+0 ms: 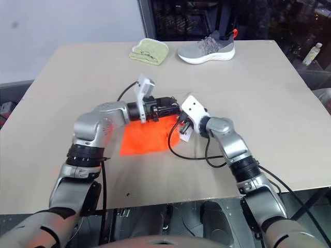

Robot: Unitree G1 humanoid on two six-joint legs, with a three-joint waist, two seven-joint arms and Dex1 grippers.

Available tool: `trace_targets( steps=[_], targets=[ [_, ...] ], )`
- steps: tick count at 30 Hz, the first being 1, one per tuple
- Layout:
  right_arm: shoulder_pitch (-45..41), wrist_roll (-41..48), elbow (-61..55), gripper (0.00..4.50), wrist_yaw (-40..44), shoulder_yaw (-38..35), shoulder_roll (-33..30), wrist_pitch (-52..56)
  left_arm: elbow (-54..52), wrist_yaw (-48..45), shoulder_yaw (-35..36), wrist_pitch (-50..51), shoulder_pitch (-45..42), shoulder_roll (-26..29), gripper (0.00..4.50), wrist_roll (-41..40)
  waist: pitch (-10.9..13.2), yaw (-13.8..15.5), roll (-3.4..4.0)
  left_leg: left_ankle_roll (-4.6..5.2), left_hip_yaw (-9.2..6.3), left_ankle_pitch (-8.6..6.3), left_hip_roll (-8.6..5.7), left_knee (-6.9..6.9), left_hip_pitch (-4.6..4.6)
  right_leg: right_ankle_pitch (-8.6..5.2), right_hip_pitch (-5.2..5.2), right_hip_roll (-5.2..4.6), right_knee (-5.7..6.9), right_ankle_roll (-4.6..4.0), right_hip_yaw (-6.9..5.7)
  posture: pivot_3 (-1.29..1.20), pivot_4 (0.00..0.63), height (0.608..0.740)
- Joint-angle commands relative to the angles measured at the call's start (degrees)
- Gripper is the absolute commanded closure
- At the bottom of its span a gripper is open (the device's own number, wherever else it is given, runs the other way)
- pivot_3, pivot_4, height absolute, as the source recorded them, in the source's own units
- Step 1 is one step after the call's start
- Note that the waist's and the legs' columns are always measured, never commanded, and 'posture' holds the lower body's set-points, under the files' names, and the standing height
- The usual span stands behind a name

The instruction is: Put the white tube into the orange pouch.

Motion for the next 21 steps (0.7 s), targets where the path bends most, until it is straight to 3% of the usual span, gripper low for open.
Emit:
trace_targets(
  steps=[1,6,9,15,21],
  targets=[
    [-1.1,2.7,-6.9,4.5,-0.1,-3.8,-1.1,3.6,-5.8,-2.8,2.4,2.0,2.1,5.2,1.04,-2.7,0.0,-0.1,0.02,0.01,-0.02,0.0,0.0,-0.01,0.01,0.0,0.0,0.0,0.01,0.0,-0.01,0.0,0.15,0.74],
    [-3.0,6.0,-11.6,4.5,-1.3,-7.1,-1.3,10.5,-11.5,-6.8,1.0,0.9,7.1,12.4,1.04,-3.2,0.0,-0.2,0.02,0.01,-0.06,-0.01,0.01,-0.09,0.04,0.0,0.0,0.01,0.01,-0.01,-0.04,0.0,0.15,0.74],
    [-5.1,7.8,-13.9,4.5,-2.9,-9.1,-1.3,15.4,-16.5,-6.6,-0.9,0.6,10.6,13.8,1.04,-2.9,0.0,0.1,0.06,0.02,-0.06,-0.01,0.01,-0.11,0.01,0.0,0.0,-0.04,-0.01,-0.01,-0.03,0.0,0.15,0.74],
    [-12.3,10.5,-17.4,4.5,-6.4,-12.0,-2.4,28.8,-17.5,5.4,-7.9,1.5,11.4,3.7,1.04,1.7,0.0,0.5,0.06,0.02,-0.18,-0.01,-0.1,-0.1,-0.03,0.0,0.02,-0.21,-0.02,-0.01,-0.17,0.0,0.15,0.74],
    [-15.6,11.5,-16.5,4.5,-7.5,-11.8,-4.4,34.9,-8.1,13.2,-12.0,-0.2,6.7,-6.9,1.04,6.3,0.0,0.4,0.06,0.03,-0.16,-0.01,-0.17,-0.11,-0.03,0.0,0.02,-0.15,-0.02,-0.01,-0.18,0.0,0.15,0.74]
  ],
)
